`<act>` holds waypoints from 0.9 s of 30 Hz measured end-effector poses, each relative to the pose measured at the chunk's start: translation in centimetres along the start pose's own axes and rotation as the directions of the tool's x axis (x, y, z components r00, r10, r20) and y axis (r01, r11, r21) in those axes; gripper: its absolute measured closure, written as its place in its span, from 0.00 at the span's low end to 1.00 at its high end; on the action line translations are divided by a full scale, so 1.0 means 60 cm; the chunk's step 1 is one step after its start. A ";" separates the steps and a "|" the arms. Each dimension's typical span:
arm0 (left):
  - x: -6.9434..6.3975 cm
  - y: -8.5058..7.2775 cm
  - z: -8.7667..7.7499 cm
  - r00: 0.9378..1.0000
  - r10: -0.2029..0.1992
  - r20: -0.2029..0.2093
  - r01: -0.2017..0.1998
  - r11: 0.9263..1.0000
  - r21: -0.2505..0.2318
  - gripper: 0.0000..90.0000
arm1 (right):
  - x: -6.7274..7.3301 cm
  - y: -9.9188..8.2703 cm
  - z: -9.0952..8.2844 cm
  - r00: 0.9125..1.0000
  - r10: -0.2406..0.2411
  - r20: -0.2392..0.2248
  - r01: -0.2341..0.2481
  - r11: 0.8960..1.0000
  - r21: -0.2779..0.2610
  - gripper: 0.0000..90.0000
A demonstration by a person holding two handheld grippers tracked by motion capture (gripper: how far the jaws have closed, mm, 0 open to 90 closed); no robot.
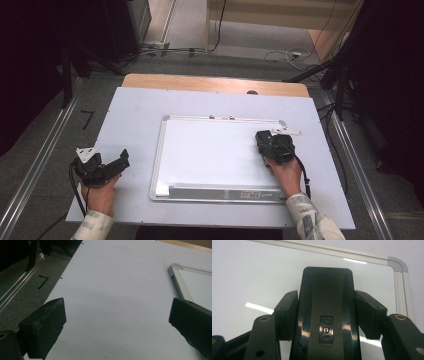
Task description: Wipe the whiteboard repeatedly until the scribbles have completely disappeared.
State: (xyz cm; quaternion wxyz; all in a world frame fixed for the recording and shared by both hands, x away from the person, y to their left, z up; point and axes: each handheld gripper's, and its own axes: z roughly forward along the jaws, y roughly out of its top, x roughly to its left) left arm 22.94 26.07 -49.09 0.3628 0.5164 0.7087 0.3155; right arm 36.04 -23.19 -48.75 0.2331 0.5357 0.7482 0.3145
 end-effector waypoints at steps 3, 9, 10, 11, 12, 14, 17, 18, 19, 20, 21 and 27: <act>0.000 0.000 0.000 1.000 -0.001 0.000 0.001 1.000 0.000 0.01 | -0.003 0.002 0.001 1.000 0.000 0.006 0.000 1.000 0.006 0.42; 0.004 -0.001 -0.003 1.000 -0.003 0.000 0.003 1.000 0.000 0.01 | -0.026 0.009 0.009 0.997 0.054 0.047 -0.054 0.999 -0.002 0.42; 0.004 -0.001 -0.003 1.000 -0.005 -0.001 0.005 1.000 0.000 0.01 | -0.029 0.009 0.010 0.997 0.056 0.053 -0.056 0.998 -0.003 0.42; 0.005 -0.001 -0.003 1.000 -0.006 -0.001 0.006 1.000 0.002 0.01 | -0.031 0.010 0.010 0.996 0.061 0.059 -0.061 0.998 -0.002 0.42; 0.006 -0.001 -0.003 1.000 -0.007 -0.001 0.007 1.000 0.001 0.01 | -0.033 0.010 0.011 0.996 0.066 0.066 -0.066 0.998 -0.001 0.42; 0.008 -0.001 -0.003 1.000 -0.011 -0.001 0.011 1.000 0.001 0.01 | -0.035 0.011 0.011 0.995 0.075 0.073 -0.075 0.997 -0.001 0.42; 0.010 -0.001 -0.004 1.000 -0.016 -0.001 0.016 1.000 0.001 0.01 | -0.040 0.010 0.009 0.992 0.090 0.083 -0.091 0.996 0.002 0.42; 0.011 -0.001 -0.005 1.000 -0.018 -0.002 0.018 1.000 0.000 0.01 | -0.042 0.010 0.008 0.992 0.095 0.085 -0.096 0.995 0.004 0.42; 0.012 -0.001 -0.005 1.000 -0.020 -0.002 0.020 1.000 -0.002 0.01 | -0.042 0.009 0.008 0.992 0.097 0.084 -0.098 0.995 0.004 0.42; 0.012 -0.001 -0.005 1.000 -0.021 -0.002 0.021 1.000 -0.001 0.01 | -0.041 0.009 0.007 0.992 0.094 0.089 -0.095 0.995 0.006 0.42; 0.013 -0.001 -0.005 1.000 -0.021 -0.002 0.021 1.000 0.001 0.01 | -0.040 0.008 0.006 0.992 0.095 0.088 -0.097 0.995 0.008 0.42; 0.006 0.000 -0.002 1.000 -0.017 0.001 0.017 1.000 0.001 0.01 | -0.021 0.002 -0.001 0.997 0.063 0.051 -0.064 0.998 0.023 0.42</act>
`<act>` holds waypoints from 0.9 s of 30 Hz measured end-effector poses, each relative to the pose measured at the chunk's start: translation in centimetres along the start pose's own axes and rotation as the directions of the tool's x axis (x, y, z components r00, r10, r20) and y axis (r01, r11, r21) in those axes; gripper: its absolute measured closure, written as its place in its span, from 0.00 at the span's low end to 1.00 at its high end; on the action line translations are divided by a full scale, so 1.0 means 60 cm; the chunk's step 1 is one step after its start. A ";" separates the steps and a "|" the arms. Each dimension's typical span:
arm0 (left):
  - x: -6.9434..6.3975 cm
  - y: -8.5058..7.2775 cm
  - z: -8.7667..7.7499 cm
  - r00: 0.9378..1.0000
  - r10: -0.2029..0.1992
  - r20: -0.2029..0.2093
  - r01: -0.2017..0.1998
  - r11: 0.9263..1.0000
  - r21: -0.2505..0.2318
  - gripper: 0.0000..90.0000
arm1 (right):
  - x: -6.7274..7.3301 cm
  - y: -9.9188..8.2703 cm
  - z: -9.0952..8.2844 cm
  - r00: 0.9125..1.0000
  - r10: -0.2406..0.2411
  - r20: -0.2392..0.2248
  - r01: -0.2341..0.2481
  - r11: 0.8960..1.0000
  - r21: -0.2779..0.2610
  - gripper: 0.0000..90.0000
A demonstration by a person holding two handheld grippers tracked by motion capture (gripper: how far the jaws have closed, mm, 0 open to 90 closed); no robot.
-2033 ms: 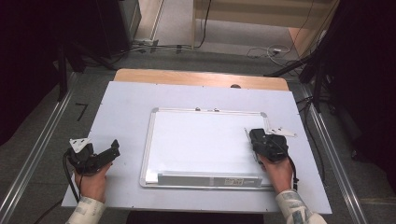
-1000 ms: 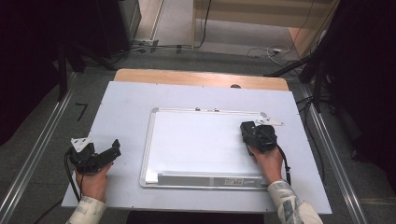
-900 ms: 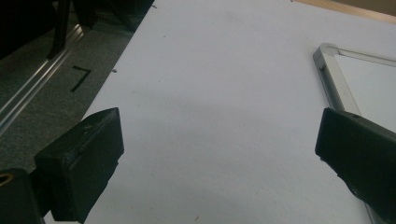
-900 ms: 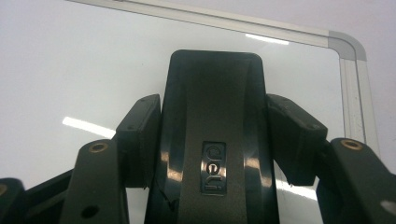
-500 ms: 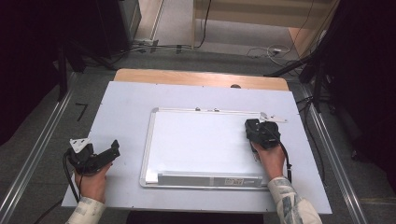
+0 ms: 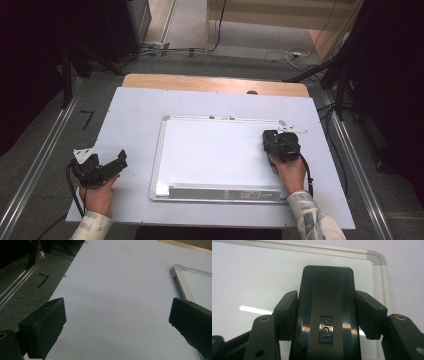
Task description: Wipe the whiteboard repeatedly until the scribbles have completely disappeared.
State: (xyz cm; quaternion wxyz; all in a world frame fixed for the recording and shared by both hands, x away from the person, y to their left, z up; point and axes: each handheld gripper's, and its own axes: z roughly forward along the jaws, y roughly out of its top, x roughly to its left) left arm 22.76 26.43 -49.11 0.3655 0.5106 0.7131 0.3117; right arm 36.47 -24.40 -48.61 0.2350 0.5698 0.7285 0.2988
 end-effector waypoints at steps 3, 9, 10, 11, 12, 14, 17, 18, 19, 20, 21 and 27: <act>-0.004 0.000 0.001 1.000 0.008 0.005 -0.008 1.000 0.001 0.01 | 0.015 -0.005 -0.004 0.999 -0.026 -0.028 0.026 1.000 0.000 0.42; -0.003 0.001 0.002 1.000 0.002 0.004 -0.002 1.000 0.001 0.01 | 0.029 -0.020 -0.017 0.995 -0.069 -0.072 0.069 0.998 -0.002 0.42; -0.003 0.001 0.002 1.000 0.000 0.004 0.000 1.000 0.000 0.01 | 0.027 -0.023 -0.020 0.995 -0.075 -0.070 0.075 0.997 -0.002 0.42; -0.002 0.001 0.001 1.000 0.001 0.005 -0.001 1.000 0.000 0.01 | 0.024 -0.026 -0.023 0.995 -0.074 -0.066 0.074 0.997 -0.003 0.42; -0.002 0.001 0.001 1.000 0.000 0.006 0.000 1.000 0.000 0.01 | 0.020 -0.029 -0.026 0.995 -0.073 -0.064 0.073 0.997 -0.003 0.42; -0.001 0.001 0.002 1.000 0.000 0.007 0.000 1.000 0.001 0.01 | 0.011 -0.034 -0.031 0.996 -0.066 -0.061 0.066 0.998 -0.003 0.42; -0.002 0.002 0.002 1.000 -0.001 0.010 0.001 1.000 0.001 0.01 | -0.001 -0.039 -0.036 0.997 -0.051 -0.051 0.051 0.999 -0.002 0.42; -0.002 0.002 0.002 1.000 -0.001 0.010 0.001 1.000 0.002 0.01 | -0.004 -0.039 -0.037 0.998 -0.045 -0.046 0.045 0.999 -0.001 0.42; -0.002 0.002 0.002 1.000 -0.001 0.011 0.001 1.000 0.002 0.01 | -0.008 -0.040 -0.036 0.998 -0.041 -0.040 0.041 0.999 -0.005 0.42; -0.002 0.002 0.002 1.000 -0.001 0.011 0.001 1.000 0.001 0.01 | -0.010 -0.039 -0.036 0.999 -0.031 -0.033 0.030 1.000 -0.005 0.42; -0.002 0.002 0.003 1.000 0.000 0.011 0.000 1.000 0.001 0.01 | -0.012 -0.038 -0.034 0.999 -0.026 -0.024 0.026 1.000 -0.010 0.42; -0.001 0.001 0.002 1.000 0.000 0.010 0.000 1.000 0.001 0.01 | -0.024 -0.020 -0.016 1.000 0.022 0.008 -0.022 1.000 -0.016 0.42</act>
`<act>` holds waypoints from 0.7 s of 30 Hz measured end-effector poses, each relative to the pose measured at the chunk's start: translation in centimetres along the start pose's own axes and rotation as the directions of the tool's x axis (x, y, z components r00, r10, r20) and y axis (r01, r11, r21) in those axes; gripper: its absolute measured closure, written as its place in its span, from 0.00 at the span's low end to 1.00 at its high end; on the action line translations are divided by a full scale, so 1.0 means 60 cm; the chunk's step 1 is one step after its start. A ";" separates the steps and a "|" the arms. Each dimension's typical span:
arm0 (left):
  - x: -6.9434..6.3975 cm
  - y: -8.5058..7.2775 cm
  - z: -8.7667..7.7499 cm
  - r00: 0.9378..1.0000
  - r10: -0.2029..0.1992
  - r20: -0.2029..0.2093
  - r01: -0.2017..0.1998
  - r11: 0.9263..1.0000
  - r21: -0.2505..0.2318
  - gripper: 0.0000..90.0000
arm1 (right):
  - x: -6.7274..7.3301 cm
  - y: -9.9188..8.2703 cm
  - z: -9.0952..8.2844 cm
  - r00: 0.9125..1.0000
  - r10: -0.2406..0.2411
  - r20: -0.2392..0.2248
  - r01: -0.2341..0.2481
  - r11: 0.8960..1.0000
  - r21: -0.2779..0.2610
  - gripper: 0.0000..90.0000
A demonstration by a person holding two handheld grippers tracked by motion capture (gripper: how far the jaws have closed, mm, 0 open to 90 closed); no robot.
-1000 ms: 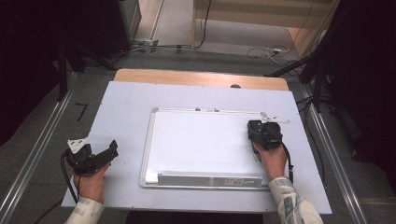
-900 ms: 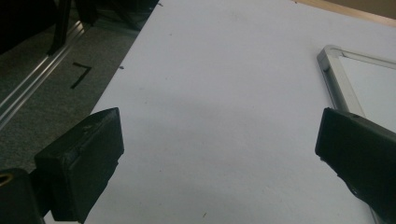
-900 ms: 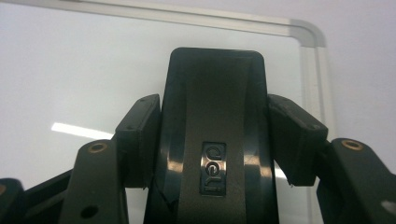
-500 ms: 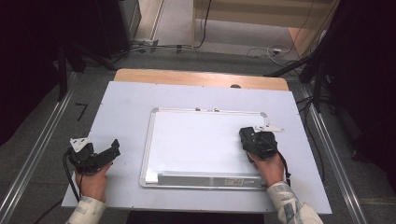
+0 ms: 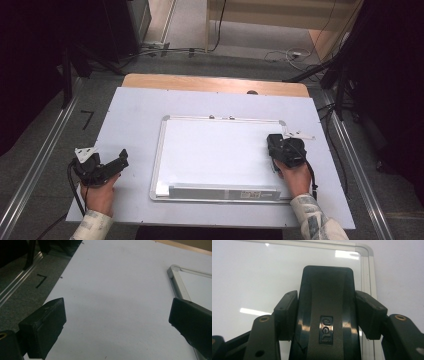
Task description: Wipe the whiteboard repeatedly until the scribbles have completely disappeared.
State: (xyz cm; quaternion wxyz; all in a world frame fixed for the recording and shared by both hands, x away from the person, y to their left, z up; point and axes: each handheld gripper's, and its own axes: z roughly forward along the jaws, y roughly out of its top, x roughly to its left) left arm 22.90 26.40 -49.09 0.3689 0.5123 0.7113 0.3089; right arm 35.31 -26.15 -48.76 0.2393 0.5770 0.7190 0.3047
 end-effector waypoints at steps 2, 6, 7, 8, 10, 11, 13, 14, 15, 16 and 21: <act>0.000 0.000 0.000 1.000 -0.001 -0.001 0.001 1.000 0.001 0.01 | -0.003 0.008 0.008 1.000 0.010 0.004 -0.010 1.000 -0.004 0.42; 0.000 0.000 0.001 1.000 0.001 -0.005 -0.001 1.000 0.004 0.01 | -0.007 0.020 0.021 1.000 0.014 0.010 -0.013 1.000 -0.007 0.42; 0.000 -0.001 0.001 1.000 0.002 -0.005 -0.002 1.000 0.006 0.01 | -0.007 0.022 0.022 1.000 0.016 0.011 -0.016 1.000 -0.007 0.42; 0.000 -0.001 0.002 1.000 0.001 -0.006 -0.001 1.000 0.006 0.01 | -0.007 0.023 0.024 1.000 0.014 0.011 -0.014 1.000 -0.007 0.42; 0.000 -0.001 0.003 1.000 -0.002 -0.007 0.002 1.000 0.006 0.01 | -0.007 0.024 0.024 1.000 0.013 0.012 -0.013 1.000 -0.005 0.42; 0.000 -0.001 0.002 1.000 0.001 -0.006 -0.001 1.000 0.007 0.01 | -0.006 0.023 0.023 1.000 0.010 0.012 -0.010 1.000 -0.004 0.42; 0.000 0.000 0.001 1.000 0.000 -0.006 0.000 1.000 0.007 0.01 | -0.004 0.019 0.017 1.000 0.006 0.008 -0.007 1.000 0.005 0.42; 0.000 0.000 0.001 1.000 -0.001 -0.006 0.001 1.000 0.004 0.01 | -0.002 0.015 0.013 1.000 -0.002 0.005 0.002 1.000 0.006 0.42; 0.000 0.000 0.001 1.000 -0.004 -0.007 0.004 1.000 0.002 0.01 | 0.000 0.011 0.009 1.000 -0.010 0.000 0.010 1.000 0.009 0.42; 0.000 0.000 0.001 1.000 -0.004 -0.007 0.004 1.000 0.003 0.01 | 0.001 0.006 0.004 1.000 -0.013 -0.007 0.013 1.000 0.011 0.42; -0.001 0.000 0.000 1.000 -0.003 -0.002 0.003 1.000 0.000 0.01 | 0.009 -0.018 -0.021 0.999 -0.035 -0.033 0.036 0.999 0.017 0.42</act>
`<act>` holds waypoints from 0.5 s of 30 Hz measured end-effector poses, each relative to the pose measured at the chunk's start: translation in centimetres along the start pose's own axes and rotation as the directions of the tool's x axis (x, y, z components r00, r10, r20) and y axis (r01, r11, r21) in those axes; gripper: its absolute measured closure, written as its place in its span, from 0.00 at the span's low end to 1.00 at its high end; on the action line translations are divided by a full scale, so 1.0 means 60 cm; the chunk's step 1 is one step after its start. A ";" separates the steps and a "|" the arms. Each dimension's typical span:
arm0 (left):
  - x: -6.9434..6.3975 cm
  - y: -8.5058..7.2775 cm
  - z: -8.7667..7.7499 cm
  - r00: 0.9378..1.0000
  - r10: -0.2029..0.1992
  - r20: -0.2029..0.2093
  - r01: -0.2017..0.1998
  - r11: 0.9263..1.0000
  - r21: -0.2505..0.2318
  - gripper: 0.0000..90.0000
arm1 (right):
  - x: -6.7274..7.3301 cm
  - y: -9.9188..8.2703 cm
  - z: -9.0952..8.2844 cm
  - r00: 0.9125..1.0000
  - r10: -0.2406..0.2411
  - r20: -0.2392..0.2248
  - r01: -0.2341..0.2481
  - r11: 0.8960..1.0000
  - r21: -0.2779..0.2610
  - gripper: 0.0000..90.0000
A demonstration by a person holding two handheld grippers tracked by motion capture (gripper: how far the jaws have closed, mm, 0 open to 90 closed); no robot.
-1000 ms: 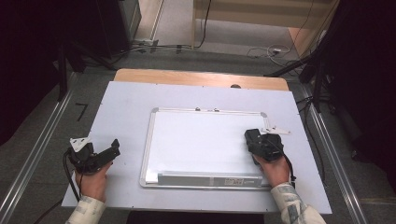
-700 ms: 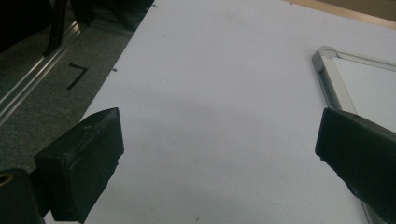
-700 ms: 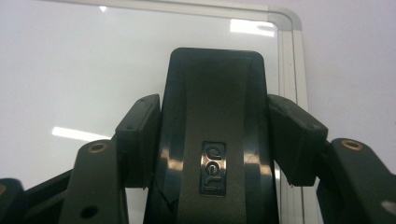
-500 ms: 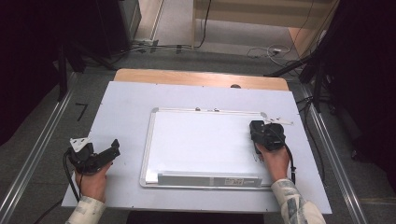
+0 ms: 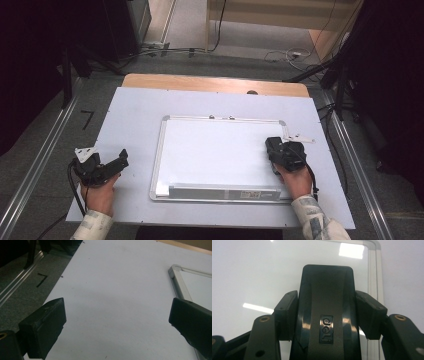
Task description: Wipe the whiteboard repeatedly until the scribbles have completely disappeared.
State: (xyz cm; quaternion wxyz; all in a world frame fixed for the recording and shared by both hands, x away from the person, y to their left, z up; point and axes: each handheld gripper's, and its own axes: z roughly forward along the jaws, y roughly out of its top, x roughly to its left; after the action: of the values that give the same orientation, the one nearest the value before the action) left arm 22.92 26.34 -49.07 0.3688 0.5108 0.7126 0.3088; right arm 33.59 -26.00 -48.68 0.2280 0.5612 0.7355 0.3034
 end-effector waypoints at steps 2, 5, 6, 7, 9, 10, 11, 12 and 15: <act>0.000 0.000 0.001 1.000 0.000 0.002 0.000 1.000 0.002 0.01 | 0.004 -0.009 -0.009 1.000 -0.017 -0.007 0.017 1.000 0.001 0.42; 0.000 0.000 0.002 1.000 0.000 0.001 0.000 1.000 0.005 0.01 | 0.012 -0.021 -0.020 0.999 -0.033 -0.018 0.033 0.999 0.002 0.42; 0.000 0.000 0.002 1.000 0.002 0.002 -0.002 1.000 0.006 0.01 | 0.015 -0.024 -0.023 0.999 -0.037 -0.023 0.037 0.999 0.002 0.42; 0.000 0.000 0.002 1.000 0.005 0.004 -0.005 1.000 0.007 0.01 | 0.017 -0.027 -0.025 0.999 -0.042 -0.029 0.042 0.999 0.000 0.42; -0.001 0.000 0.001 1.000 0.003 0.004 -0.003 1.000 0.005 0.01 | 0.022 -0.032 -0.028 0.998 -0.052 -0.040 0.052 0.999 -0.005 0.42; -0.001 0.000 0.001 1.000 0.003 0.005 -0.003 1.000 0.003 0.01 | 0.024 -0.033 -0.030 0.998 -0.049 -0.049 0.049 0.999 -0.001 0.42; -0.001 0.000 0.000 1.000 0.003 0.005 -0.003 1.000 0.002 0.01 | 0.025 -0.035 -0.031 0.997 -0.055 -0.060 0.055 0.999 -0.002 0.42; -0.001 0.000 0.000 1.000 0.002 0.003 -0.002 1.000 0.002 0.01 | 0.027 -0.037 -0.033 0.996 -0.060 -0.070 0.060 0.998 -0.002 0.42; -0.001 0.000 0.001 1.000 0.002 0.003 -0.002 1.000 0.003 0.01 | 0.032 -0.042 -0.035 0.990 -0.090 -0.106 0.089 0.996 -0.012 0.42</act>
State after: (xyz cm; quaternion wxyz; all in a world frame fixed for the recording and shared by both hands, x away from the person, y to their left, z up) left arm 22.97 26.27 -49.07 0.3685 0.5127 0.7120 0.3073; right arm 29.92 -24.99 -48.91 0.2038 0.5098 0.7700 0.3252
